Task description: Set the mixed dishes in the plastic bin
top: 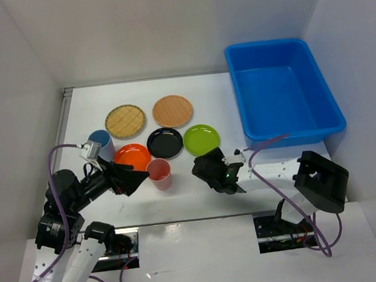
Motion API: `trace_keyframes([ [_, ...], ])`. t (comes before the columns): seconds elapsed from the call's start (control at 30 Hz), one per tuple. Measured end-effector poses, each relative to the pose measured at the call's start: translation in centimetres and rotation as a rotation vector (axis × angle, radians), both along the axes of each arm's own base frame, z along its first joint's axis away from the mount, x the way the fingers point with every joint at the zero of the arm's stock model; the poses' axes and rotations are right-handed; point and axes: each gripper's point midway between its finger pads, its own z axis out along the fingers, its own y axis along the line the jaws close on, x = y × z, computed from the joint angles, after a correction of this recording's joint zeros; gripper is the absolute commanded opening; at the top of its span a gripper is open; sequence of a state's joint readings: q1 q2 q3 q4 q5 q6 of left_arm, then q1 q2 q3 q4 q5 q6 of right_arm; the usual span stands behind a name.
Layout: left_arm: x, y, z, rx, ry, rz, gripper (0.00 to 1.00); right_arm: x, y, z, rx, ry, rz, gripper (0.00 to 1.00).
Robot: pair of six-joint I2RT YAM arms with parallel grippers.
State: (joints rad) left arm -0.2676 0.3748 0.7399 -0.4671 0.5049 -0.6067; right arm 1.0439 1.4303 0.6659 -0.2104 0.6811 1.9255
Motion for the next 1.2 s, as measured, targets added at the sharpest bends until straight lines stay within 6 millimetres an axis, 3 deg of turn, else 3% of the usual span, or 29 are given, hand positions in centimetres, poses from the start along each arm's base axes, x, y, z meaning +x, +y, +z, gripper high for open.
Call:
trace_keyframes([
  [0.2,-0.1,-0.2,0.0,-0.005,-0.003,-0.014,1.00,0.1,0.5,-3.0,-0.063,0.023,-0.027,0.70],
  [0.27,-0.1,-0.3,0.0,-0.005,-0.004,-0.017,1.00,0.5,1.1,-3.1,-0.062,0.010,-0.032,0.65],
  [0.5,-0.4,-0.6,0.0,-0.006,-0.004,-0.037,1.00,2.2,2.6,-3.3,-0.064,-0.057,-0.075,0.64],
  [1.2,-0.8,-0.8,-0.4,0.004,0.011,-0.054,1.00,5.0,3.3,-3.2,-0.113,-0.179,-0.168,0.66],
])
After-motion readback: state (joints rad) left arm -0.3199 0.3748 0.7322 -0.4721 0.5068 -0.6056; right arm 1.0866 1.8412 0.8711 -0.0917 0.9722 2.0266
